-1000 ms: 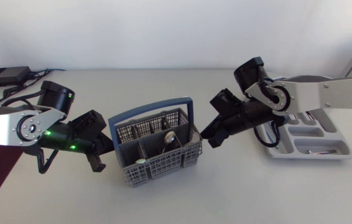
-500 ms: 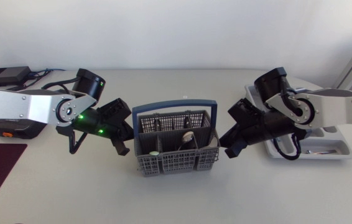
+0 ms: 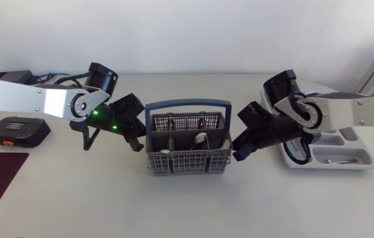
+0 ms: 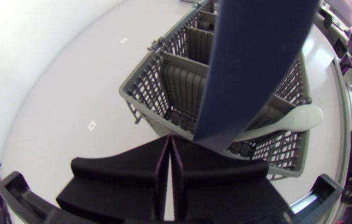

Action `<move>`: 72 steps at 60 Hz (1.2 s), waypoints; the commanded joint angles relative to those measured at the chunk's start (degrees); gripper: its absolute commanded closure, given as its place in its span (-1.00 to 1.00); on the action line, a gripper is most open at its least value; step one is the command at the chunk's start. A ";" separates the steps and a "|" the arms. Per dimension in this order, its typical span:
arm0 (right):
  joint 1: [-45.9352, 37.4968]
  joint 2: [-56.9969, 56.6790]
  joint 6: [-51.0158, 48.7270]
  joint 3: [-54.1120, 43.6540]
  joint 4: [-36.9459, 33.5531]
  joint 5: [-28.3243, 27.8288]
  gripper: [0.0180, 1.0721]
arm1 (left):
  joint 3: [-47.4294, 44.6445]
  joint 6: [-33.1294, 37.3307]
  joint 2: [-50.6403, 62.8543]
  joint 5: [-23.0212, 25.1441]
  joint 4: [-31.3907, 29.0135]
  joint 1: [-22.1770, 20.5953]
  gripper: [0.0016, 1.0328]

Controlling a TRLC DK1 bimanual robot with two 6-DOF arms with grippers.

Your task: Unload the cutlery basket into the drawer organizer.

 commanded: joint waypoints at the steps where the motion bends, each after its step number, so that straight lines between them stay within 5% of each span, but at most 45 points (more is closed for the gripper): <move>1: 2.56 1.15 1.65 2.02 3.04 -1.47 0.89 | 0.91 -0.76 1.01 3.23 1.26 -0.96 0.93; 17: 2.21 -0.79 1.13 -0.97 3.74 -0.85 0.89 | -3.40 1.17 -2.50 3.23 1.26 3.08 0.60; 23: 0.98 -1.23 0.69 -1.85 3.83 -0.85 0.87 | -4.98 2.32 -4.79 3.23 1.35 5.28 0.28; 32: -1.04 -2.99 -0.45 -3.34 3.92 -0.85 0.52 | -6.92 4.16 -8.21 3.06 1.52 8.35 0.06; 44: -1.57 -9.40 -1.69 -6.95 3.92 1.08 0.24 | -11.05 6.18 -19.20 2.97 1.00 9.32 0.03; 57: -0.95 -15.55 -2.92 -10.20 3.57 2.40 0.11 | -16.94 10.40 -32.56 -1.25 -3.13 -1.05 0.02; 72: 0.37 -19.95 -3.00 -10.99 1.90 2.75 0.11 | -17.81 11.90 -32.30 -11.01 -3.66 -13.18 0.00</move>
